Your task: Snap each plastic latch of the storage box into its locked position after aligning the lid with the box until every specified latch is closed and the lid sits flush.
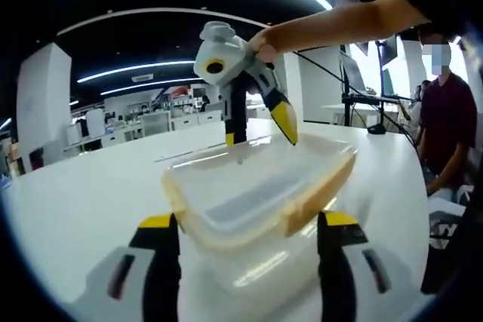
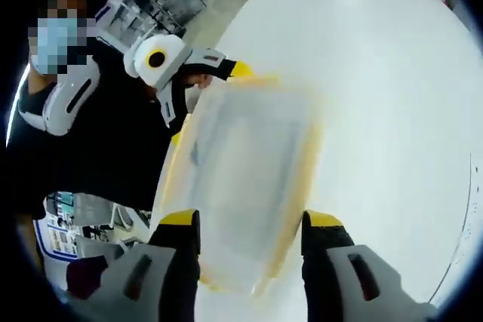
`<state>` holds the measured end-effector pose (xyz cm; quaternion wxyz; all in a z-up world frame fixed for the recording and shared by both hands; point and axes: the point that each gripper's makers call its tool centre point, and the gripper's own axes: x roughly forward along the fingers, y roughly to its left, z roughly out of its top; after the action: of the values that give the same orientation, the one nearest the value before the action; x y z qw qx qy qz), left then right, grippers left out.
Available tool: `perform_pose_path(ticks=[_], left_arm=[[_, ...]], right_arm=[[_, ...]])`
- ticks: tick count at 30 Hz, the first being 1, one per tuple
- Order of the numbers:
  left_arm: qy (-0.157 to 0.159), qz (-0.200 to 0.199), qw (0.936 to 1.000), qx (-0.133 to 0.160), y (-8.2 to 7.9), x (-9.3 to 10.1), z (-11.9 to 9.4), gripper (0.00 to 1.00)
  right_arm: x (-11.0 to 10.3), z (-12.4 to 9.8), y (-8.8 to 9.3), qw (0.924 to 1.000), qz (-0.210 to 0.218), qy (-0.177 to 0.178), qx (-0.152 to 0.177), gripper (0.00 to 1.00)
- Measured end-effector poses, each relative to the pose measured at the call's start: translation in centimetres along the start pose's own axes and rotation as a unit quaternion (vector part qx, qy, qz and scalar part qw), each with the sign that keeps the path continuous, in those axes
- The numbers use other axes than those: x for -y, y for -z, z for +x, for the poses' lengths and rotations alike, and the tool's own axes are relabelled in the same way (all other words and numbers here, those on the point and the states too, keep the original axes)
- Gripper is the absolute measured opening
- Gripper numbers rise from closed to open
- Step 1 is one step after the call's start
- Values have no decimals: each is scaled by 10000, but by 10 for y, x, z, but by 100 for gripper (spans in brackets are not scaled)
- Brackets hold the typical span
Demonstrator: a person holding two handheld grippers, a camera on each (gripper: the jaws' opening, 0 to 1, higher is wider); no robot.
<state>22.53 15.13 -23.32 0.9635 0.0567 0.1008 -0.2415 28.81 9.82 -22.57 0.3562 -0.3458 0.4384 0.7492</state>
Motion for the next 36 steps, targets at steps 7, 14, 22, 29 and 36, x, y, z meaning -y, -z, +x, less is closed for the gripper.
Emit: perform_pose_path(ticks=[7,14,22,29,36], left_arm=[[-19,-13,10000,-8,0,-1,0,73],[-48,-28,10000,-28,1,-2,0,72],[4,-6,10000,-82,1,-3,2,73],[62,15,9999,-134,1,-2,3,74],[56,7,9999,-113,0,0,2,74]], right_arm=[[7,15,-34,9998,50,13,203,53],[13,13,-38,9993,371,87,-1,49],[12,12,-39,9993,331,58,-137,47],[11,10,-38,9992,361,48,170,50],[4,9,-31,9997,4,100,225,52]])
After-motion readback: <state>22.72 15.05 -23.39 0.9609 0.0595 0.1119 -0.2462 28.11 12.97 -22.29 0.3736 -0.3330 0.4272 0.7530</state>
